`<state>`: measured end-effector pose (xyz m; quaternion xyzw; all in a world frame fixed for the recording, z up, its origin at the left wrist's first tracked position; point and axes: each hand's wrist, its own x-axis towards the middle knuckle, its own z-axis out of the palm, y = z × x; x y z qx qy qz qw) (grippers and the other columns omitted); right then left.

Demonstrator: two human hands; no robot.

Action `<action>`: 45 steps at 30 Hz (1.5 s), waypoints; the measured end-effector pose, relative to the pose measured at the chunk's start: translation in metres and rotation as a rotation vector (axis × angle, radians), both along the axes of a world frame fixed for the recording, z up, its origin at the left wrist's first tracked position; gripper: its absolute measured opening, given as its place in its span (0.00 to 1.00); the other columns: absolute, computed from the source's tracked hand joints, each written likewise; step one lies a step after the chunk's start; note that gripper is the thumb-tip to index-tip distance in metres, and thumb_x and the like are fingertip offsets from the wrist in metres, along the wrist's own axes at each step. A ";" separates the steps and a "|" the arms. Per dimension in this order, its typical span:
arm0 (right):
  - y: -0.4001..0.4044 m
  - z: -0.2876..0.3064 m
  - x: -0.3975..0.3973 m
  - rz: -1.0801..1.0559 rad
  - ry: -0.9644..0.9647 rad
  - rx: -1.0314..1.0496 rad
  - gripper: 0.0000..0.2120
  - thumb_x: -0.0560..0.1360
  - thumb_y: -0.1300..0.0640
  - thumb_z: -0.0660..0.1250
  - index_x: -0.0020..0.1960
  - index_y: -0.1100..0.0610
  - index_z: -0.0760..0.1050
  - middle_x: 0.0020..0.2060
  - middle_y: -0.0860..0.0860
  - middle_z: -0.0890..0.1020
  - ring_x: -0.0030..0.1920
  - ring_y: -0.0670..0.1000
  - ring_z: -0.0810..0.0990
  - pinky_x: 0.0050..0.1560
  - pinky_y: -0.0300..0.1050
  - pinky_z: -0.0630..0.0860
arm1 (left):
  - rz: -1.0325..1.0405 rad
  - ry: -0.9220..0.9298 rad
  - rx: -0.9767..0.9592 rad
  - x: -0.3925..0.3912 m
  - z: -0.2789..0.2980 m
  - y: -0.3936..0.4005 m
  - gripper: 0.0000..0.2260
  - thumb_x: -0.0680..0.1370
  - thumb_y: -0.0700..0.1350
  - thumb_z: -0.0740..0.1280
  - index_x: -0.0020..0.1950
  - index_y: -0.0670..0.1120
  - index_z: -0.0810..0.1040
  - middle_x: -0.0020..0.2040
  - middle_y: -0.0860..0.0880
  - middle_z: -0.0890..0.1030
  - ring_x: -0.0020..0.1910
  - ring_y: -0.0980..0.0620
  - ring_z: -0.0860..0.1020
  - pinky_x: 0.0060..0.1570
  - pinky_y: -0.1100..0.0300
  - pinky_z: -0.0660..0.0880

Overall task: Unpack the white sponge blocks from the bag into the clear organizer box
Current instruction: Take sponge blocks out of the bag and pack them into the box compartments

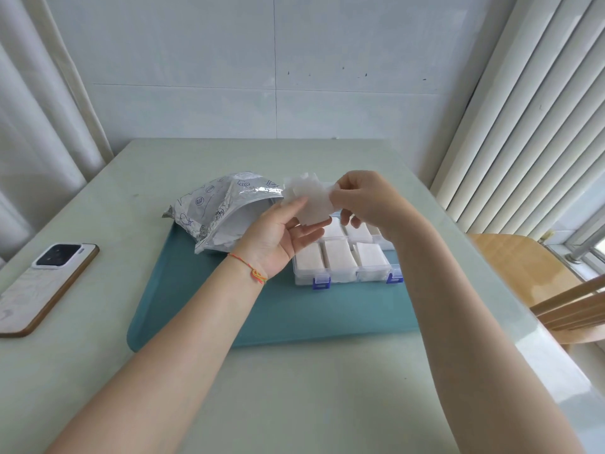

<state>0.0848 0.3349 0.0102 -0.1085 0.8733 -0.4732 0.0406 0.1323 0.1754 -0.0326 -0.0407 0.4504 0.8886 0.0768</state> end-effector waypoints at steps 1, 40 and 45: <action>-0.003 0.001 0.002 0.000 0.108 0.093 0.02 0.72 0.59 0.65 0.43 0.59 0.75 0.31 0.51 0.79 0.25 0.45 0.75 0.28 0.39 0.70 | -0.001 0.003 -0.002 0.000 0.000 0.000 0.11 0.81 0.44 0.65 0.63 0.43 0.76 0.50 0.43 0.83 0.45 0.44 0.85 0.38 0.59 0.82; -0.018 0.005 0.022 0.265 0.326 0.621 0.39 0.67 0.40 0.76 0.71 0.52 0.65 0.63 0.47 0.72 0.61 0.49 0.69 0.62 0.48 0.67 | -0.202 -0.097 -0.043 -0.003 0.010 -0.014 0.24 0.82 0.60 0.54 0.58 0.43 0.78 0.48 0.44 0.83 0.47 0.46 0.83 0.59 0.45 0.76; -0.021 0.007 0.026 0.330 0.227 0.337 0.34 0.66 0.40 0.76 0.67 0.47 0.67 0.59 0.44 0.72 0.55 0.46 0.77 0.56 0.46 0.76 | -0.229 -0.062 0.087 0.001 0.015 -0.013 0.18 0.75 0.58 0.64 0.47 0.44 0.83 0.44 0.43 0.83 0.44 0.46 0.83 0.53 0.49 0.78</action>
